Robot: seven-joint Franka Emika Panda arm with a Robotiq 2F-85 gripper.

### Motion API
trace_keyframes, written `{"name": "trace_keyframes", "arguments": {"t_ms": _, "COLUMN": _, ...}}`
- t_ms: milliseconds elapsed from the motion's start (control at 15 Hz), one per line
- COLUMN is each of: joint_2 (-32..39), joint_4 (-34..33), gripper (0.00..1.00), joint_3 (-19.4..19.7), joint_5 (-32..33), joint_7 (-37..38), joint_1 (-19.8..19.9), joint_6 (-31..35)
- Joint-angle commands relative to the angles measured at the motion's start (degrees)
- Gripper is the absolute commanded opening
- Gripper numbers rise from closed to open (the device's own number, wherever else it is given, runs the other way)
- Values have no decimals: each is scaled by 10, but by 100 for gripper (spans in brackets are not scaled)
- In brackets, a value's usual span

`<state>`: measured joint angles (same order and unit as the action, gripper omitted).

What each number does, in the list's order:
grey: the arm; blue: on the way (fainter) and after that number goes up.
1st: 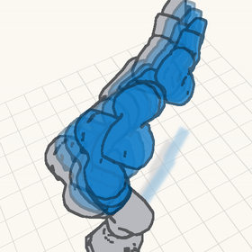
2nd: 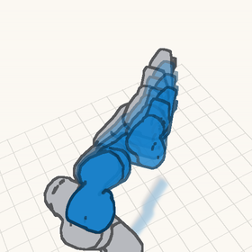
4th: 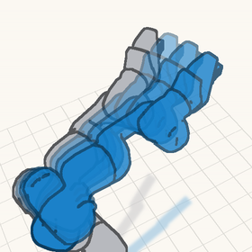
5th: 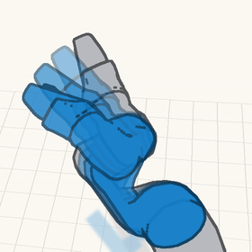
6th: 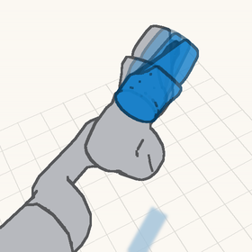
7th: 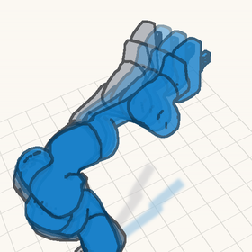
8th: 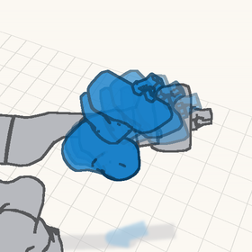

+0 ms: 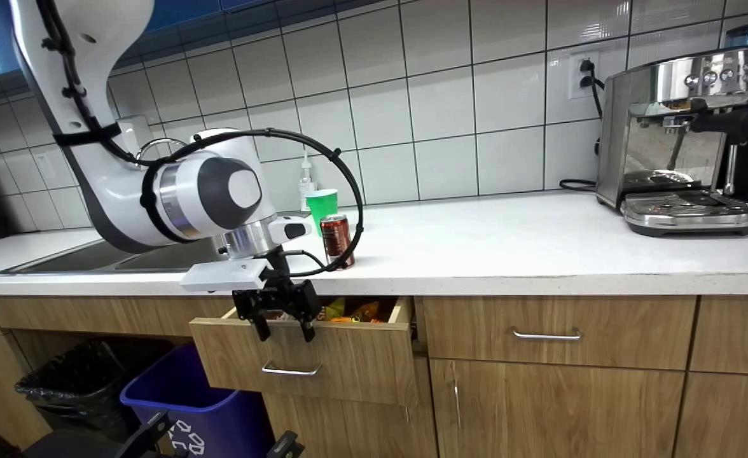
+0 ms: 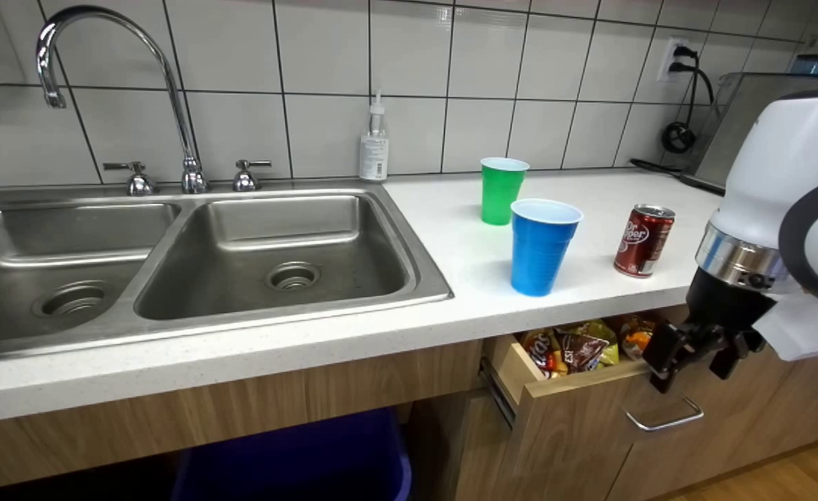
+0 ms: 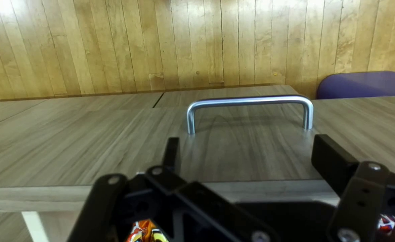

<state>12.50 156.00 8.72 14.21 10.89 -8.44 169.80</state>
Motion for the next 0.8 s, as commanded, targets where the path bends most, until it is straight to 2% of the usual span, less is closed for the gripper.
{"name": "trace_keyframes", "arguments": {"t_ms": 0, "joint_2": 43, "joint_4": -52, "gripper": 100, "joint_3": -3, "joint_5": -20, "joint_7": -1, "joint_1": 6, "joint_6": 3}}
{"name": "trace_keyframes", "arguments": {"t_ms": 733, "joint_2": 89, "joint_4": -108, "gripper": 100, "joint_3": 6, "joint_5": -29, "joint_7": -1, "joint_1": -5, "joint_6": -2}}
